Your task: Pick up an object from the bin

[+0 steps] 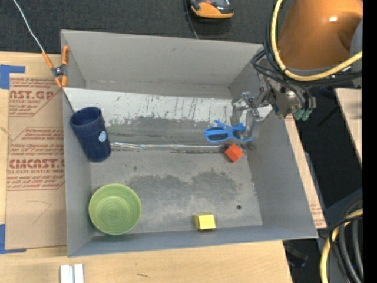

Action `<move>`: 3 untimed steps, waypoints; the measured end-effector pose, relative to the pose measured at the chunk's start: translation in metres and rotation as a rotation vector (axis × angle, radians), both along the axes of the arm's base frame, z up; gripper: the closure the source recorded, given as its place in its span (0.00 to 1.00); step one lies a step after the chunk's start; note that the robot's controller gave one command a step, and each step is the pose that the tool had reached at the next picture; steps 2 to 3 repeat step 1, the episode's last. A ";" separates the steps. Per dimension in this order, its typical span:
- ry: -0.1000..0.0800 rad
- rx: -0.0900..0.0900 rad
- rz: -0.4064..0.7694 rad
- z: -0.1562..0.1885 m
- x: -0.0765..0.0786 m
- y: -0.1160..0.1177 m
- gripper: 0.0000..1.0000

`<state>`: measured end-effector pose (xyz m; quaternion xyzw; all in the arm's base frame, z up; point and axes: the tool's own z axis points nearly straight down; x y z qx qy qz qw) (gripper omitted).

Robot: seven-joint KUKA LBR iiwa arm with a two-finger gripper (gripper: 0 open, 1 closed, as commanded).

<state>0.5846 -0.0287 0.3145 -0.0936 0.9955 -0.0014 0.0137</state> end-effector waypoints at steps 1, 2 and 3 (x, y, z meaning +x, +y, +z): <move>-0.007 0.013 -0.435 0.027 0.005 -0.003 1.00; -0.007 0.013 -0.435 0.027 0.005 -0.003 1.00; -0.007 0.013 -0.435 0.027 0.005 -0.003 1.00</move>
Offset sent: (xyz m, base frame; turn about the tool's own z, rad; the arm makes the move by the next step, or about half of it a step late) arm 0.0041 -0.0036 0.0261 0.4360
